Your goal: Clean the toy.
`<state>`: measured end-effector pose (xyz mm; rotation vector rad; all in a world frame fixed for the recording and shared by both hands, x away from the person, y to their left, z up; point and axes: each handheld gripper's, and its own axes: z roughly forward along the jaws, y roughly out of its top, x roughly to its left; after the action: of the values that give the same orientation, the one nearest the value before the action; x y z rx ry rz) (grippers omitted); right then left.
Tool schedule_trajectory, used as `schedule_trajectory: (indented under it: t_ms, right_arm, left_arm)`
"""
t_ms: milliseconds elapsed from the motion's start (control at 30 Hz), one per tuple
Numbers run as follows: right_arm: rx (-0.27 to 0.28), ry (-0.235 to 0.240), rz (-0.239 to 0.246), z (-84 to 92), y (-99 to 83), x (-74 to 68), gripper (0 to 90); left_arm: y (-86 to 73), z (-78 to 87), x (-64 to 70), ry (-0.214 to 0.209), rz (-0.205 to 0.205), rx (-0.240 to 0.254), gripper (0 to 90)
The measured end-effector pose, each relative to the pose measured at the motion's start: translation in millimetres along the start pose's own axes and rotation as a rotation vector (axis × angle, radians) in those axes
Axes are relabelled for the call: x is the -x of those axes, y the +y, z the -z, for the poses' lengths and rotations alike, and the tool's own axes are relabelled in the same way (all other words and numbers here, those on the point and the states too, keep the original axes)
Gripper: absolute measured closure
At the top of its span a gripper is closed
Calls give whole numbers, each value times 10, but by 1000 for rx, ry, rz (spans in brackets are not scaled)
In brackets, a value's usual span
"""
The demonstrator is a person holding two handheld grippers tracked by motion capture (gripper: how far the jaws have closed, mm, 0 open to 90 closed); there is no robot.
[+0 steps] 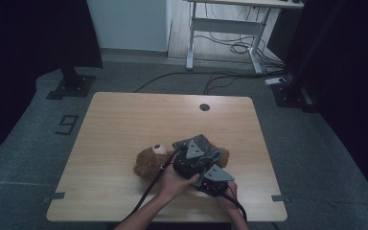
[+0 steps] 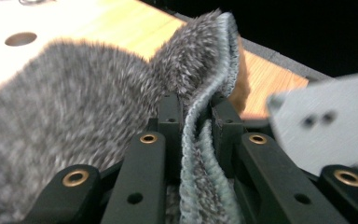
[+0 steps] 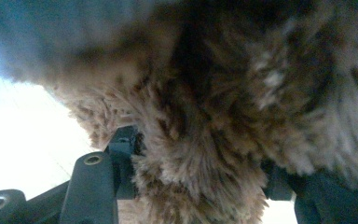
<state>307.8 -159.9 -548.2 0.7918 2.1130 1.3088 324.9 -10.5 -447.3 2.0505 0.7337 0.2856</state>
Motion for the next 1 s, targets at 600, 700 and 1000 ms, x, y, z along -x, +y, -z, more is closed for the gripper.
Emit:
schedule_trajectory:
  t_ms: [600, 700, 1000]
  right_arm:
    - [1, 5, -28, -17, 6, 22, 441]
    - [1, 5, -26, -19, 7, 20, 441]
    - [1, 4, -29, -17, 6, 21, 441]
  left_arm:
    - [-478, 849, -629, 99, 129, 71, 772]
    - [-597, 1016, -741, 106, 166, 99, 773]
    - [-915, 1311, -988, 148, 243, 125, 771]
